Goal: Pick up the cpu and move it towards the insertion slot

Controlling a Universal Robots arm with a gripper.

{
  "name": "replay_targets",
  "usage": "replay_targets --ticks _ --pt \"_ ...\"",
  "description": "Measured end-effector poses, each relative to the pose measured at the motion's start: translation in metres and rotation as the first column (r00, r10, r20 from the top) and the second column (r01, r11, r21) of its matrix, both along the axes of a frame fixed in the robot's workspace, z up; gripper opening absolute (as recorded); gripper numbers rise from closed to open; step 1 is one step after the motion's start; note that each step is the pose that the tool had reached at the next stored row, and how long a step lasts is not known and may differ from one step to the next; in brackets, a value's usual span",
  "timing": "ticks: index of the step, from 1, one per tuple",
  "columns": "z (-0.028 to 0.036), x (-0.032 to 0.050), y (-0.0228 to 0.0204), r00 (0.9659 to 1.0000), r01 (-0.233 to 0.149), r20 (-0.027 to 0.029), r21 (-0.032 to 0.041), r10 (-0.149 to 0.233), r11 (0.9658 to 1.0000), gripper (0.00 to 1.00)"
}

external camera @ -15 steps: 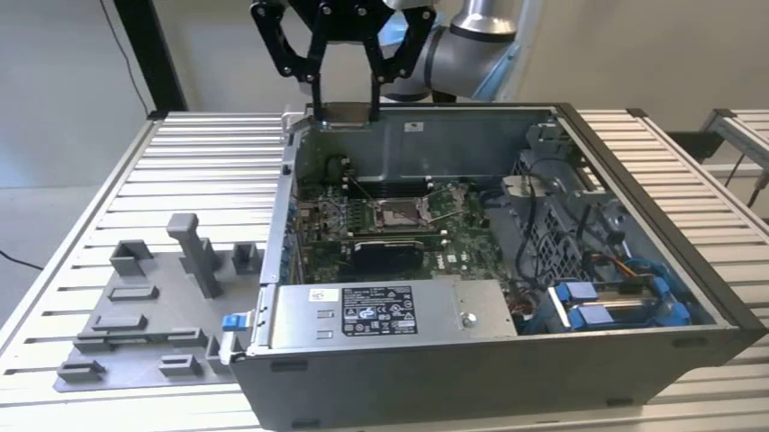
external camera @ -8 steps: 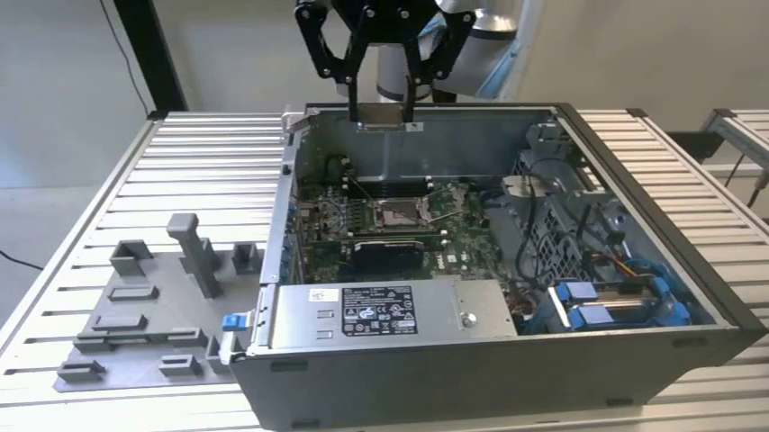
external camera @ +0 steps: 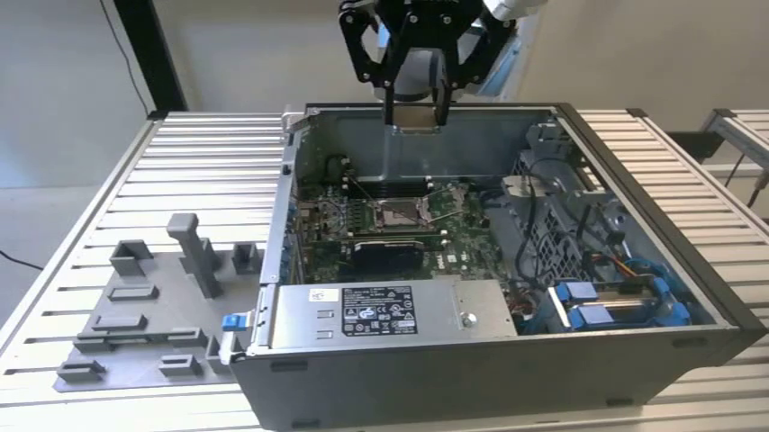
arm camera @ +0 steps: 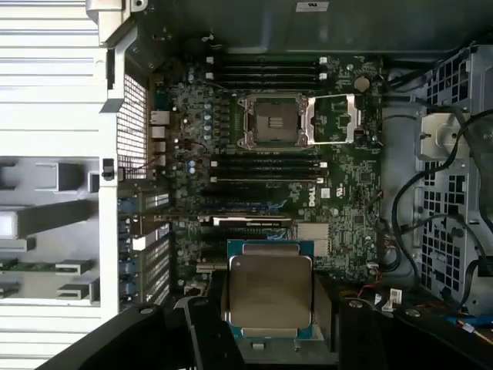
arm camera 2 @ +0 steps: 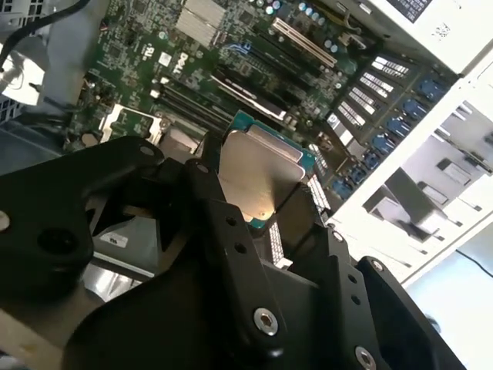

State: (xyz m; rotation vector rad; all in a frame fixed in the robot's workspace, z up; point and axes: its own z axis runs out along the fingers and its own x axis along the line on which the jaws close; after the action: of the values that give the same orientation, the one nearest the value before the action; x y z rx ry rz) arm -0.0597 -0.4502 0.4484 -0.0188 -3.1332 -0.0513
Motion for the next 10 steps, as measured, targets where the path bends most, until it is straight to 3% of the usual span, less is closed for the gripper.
replay_targets --ticks 7,10 --pt "-0.0007 0.0016 0.0 1.0 0.0 0.0 -0.0001 0.0 1.0 0.0" --pt "-0.0055 0.0016 0.0 1.0 0.0 -0.0001 -0.0042 0.0 1.0 0.0"
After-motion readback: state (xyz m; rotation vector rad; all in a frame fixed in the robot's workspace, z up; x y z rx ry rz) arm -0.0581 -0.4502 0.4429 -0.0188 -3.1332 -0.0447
